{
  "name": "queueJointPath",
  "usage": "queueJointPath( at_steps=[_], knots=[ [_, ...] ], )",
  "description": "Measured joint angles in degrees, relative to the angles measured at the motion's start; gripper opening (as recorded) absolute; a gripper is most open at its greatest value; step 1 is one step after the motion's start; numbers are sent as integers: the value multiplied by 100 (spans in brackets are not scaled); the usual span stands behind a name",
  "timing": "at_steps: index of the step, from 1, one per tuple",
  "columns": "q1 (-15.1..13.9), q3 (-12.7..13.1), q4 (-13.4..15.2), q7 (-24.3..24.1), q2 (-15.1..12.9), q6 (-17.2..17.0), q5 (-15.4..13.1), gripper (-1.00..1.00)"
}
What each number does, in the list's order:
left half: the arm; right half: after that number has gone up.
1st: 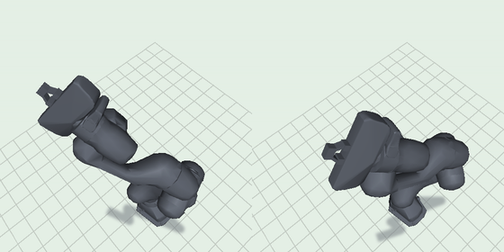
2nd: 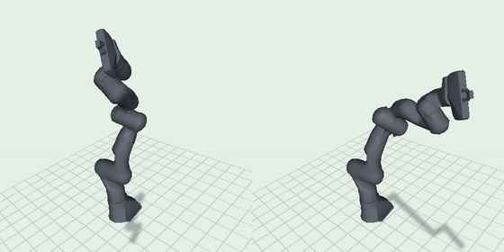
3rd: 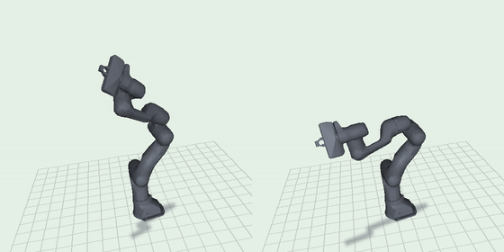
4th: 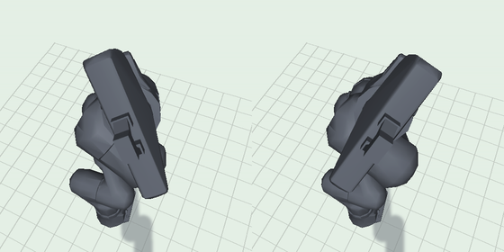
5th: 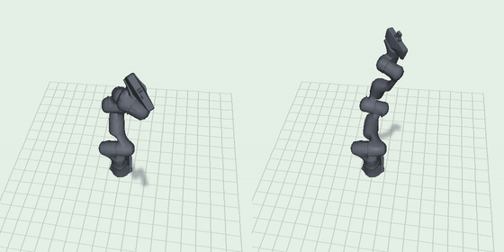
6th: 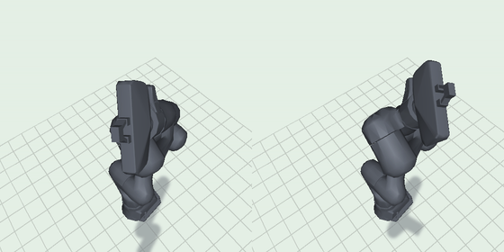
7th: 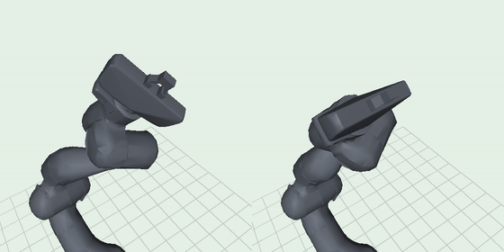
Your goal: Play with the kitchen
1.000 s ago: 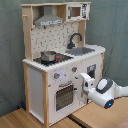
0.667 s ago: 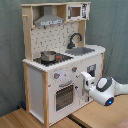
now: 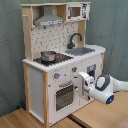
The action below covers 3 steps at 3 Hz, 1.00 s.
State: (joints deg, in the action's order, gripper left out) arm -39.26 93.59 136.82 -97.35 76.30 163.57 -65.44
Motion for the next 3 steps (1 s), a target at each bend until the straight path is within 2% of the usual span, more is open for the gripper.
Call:
queueJointPath(
  at_steps=[2,3],
  knots=[
    [-426,-2,-34,-456,577,862,-3,100],
    [-617,-4,-214,-821,822,1150,0,100]
  ],
)
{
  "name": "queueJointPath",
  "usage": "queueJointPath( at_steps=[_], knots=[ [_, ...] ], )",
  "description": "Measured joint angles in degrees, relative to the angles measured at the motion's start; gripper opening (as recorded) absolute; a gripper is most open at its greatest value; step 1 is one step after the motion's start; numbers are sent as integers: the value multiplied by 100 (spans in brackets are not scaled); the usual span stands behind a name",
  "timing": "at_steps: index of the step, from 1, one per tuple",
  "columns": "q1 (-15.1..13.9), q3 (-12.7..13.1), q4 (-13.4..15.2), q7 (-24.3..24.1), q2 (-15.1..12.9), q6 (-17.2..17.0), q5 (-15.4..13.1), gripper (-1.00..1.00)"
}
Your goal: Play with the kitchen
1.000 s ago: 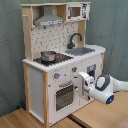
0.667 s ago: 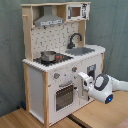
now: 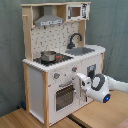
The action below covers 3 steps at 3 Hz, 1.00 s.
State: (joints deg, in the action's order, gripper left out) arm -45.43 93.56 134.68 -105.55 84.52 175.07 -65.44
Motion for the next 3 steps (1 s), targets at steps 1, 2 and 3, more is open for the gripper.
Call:
queueJointPath(
  at_steps=[1,2,3],
  knots=[
    [-315,-44,-420,-248,0,0,1,100],
    [-413,-100,-493,-348,0,-1,1,100],
    [-413,-100,-491,-348,0,-1,1,-100]
  ],
)
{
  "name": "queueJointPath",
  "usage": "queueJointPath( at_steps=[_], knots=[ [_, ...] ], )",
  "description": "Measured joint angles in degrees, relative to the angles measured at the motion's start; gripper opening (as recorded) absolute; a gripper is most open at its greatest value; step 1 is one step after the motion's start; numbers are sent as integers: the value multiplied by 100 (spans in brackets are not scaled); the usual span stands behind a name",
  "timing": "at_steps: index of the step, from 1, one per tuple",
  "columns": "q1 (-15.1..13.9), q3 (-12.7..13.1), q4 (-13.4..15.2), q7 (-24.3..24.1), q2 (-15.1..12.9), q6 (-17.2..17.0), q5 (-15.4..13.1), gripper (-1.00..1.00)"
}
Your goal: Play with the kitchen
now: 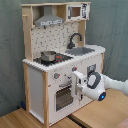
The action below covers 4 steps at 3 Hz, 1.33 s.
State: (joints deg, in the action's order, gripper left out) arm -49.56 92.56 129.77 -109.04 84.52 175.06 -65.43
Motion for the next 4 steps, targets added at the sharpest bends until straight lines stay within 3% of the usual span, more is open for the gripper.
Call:
queueJointPath(
  at_steps=[1,2,3,4],
  knots=[
    [558,63,358,22,1,-211,-5,-100],
    [1011,147,525,12,-47,-502,53,-100],
    [1407,258,595,93,-119,-843,263,-100],
    [1574,348,587,456,-194,-1103,692,-100]
  ],
)
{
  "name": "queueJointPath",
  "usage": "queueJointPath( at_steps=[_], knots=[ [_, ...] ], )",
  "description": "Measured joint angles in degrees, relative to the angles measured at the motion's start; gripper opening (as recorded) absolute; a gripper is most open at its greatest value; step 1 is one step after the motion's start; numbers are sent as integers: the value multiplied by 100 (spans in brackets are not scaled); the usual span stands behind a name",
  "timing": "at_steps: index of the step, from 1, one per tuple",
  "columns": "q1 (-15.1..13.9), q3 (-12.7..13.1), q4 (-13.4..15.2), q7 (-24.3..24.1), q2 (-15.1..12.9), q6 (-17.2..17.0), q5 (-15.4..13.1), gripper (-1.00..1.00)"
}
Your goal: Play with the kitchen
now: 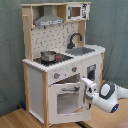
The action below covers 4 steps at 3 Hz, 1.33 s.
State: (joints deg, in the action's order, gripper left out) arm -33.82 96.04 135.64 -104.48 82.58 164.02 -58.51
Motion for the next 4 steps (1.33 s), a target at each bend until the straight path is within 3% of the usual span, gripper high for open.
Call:
queueJointPath(
  at_steps=[4],
  knots=[
    [194,308,-328,1465,-206,-1009,1599,-100]
  ],
)
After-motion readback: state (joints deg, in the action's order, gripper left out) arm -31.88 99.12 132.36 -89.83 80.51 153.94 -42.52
